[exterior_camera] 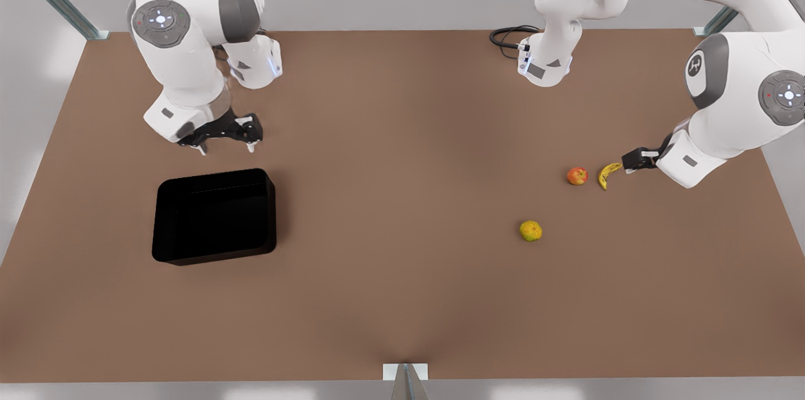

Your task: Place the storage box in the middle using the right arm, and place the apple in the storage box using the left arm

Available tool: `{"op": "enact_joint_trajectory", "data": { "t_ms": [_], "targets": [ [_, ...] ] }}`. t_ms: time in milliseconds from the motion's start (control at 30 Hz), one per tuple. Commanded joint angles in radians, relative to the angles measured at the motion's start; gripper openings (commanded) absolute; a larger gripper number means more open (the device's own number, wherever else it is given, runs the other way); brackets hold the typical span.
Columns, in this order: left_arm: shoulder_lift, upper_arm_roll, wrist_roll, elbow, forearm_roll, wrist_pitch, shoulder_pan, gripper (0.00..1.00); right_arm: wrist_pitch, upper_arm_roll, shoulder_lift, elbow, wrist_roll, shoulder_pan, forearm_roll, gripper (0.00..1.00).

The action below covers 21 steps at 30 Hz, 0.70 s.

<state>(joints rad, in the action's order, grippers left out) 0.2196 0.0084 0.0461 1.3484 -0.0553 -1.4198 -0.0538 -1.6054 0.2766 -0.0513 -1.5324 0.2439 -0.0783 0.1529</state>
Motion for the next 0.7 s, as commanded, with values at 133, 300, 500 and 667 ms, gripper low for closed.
{"op": "enact_joint_trajectory", "data": {
  "t_ms": [133, 300, 500, 667],
  "targets": [
    [0.044, -0.013, 0.050, 0.000, -0.035, 0.013, -0.087, 1.00, -0.010, -0.001, -0.051, -0.003, 0.002, -0.133, -0.001, 1.00],
    [0.152, -0.036, 0.150, 0.002, -0.035, -0.048, -0.189, 1.00, -0.243, -0.023, -0.131, -0.115, 0.000, -0.133, 0.005, 1.00],
    [0.086, -0.034, 0.149, 0.195, -0.103, -0.129, -0.159, 1.00, -0.565, -0.073, -0.213, -0.299, -0.061, -0.100, 0.042, 1.00],
    [-0.055, -0.034, 0.121, 0.532, -0.115, -0.278, -0.061, 1.00, -0.719, -0.148, -0.200, -0.463, -0.233, -0.077, 0.042, 1.00]
  ]
}}
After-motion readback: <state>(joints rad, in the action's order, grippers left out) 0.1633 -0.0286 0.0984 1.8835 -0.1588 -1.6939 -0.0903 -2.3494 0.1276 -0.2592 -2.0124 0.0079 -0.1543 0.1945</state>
